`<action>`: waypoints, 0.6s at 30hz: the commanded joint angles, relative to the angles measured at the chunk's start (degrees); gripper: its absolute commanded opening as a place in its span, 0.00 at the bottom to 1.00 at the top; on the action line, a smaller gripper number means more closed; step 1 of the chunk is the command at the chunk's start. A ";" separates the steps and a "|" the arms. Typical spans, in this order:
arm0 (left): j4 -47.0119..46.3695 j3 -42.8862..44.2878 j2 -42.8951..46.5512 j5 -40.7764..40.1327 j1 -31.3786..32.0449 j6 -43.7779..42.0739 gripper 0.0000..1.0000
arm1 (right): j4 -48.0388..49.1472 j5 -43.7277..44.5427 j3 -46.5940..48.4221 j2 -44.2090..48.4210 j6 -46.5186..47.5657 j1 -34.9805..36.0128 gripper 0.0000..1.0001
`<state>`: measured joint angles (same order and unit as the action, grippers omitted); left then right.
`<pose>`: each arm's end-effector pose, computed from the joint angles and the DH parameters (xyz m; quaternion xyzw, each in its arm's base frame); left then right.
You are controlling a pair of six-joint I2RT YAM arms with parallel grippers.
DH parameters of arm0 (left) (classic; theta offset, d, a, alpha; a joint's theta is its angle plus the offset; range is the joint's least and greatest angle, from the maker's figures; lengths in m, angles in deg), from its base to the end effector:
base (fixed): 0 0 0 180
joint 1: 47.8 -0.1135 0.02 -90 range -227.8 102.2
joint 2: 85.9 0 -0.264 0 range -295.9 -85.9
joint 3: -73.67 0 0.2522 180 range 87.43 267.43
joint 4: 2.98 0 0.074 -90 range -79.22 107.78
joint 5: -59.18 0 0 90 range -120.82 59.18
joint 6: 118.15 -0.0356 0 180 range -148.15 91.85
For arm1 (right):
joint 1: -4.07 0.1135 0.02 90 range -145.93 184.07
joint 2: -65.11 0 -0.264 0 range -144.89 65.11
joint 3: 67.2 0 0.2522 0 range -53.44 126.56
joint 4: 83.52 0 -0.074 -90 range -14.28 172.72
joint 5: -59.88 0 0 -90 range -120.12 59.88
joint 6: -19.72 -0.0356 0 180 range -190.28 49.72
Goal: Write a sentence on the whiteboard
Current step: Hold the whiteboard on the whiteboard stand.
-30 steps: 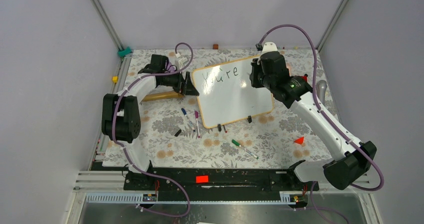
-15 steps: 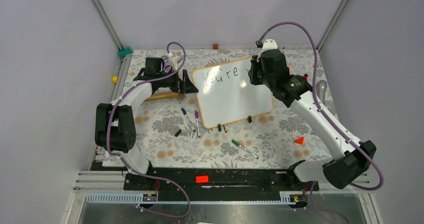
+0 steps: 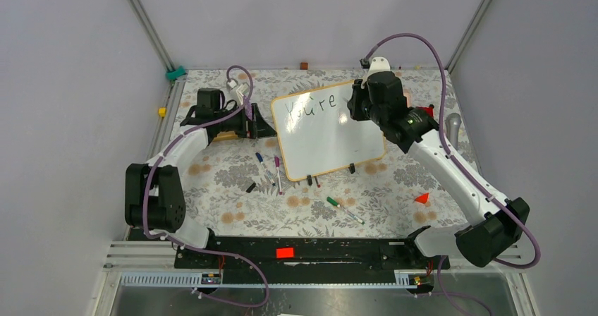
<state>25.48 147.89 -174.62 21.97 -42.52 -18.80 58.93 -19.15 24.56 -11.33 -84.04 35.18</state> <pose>0.3242 -0.0584 0.2492 0.1481 0.8271 -0.4498 0.3027 0.2622 0.1503 0.3956 -0.0720 0.8249 0.1385 0.5433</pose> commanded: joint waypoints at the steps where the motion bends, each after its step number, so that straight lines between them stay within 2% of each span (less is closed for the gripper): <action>1: -8.58 -2.46 2.74 3.49 -0.09 5.78 0.99 | 2.37 -1.47 -0.21 1.96 -1.13 -0.21 0.00; 18: -9.15 0.09 2.85 4.63 -0.02 9.84 0.99 | 3.26 -2.80 0.67 1.71 -0.48 -0.23 0.00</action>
<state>19.58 145.71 -173.31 24.55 -42.50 -10.67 59.50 -20.82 24.25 -10.98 -84.67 35.18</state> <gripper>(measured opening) 0.985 0.200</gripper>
